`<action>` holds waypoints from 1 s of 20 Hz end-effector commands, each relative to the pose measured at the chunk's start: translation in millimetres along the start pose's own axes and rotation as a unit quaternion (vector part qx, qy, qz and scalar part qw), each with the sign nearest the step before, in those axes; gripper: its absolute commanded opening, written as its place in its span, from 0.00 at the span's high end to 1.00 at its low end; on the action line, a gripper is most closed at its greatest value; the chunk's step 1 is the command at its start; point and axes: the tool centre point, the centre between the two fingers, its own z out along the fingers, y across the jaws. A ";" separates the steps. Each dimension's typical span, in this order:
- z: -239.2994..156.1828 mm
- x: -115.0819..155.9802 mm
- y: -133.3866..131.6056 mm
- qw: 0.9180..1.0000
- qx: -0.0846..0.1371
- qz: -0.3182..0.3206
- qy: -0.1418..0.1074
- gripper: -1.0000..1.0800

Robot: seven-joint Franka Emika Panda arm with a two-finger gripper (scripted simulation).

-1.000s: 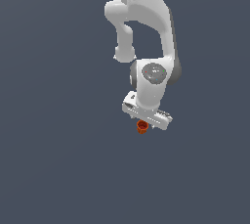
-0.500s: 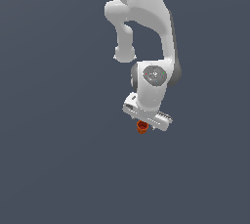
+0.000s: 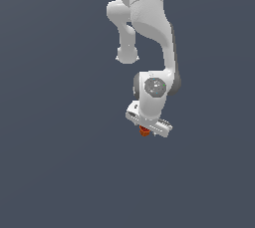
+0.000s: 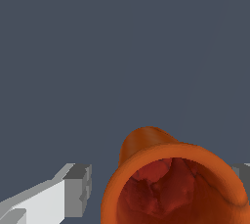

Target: Pick up the object and move it to a goal position.

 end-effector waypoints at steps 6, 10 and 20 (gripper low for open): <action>2.8 1.2 -0.9 1.000 0.001 0.000 0.001 1.00; 2.8 1.2 -0.9 1.000 0.001 0.000 0.001 1.00; -10.6 0.7 2.3 1.000 0.001 0.000 0.001 1.00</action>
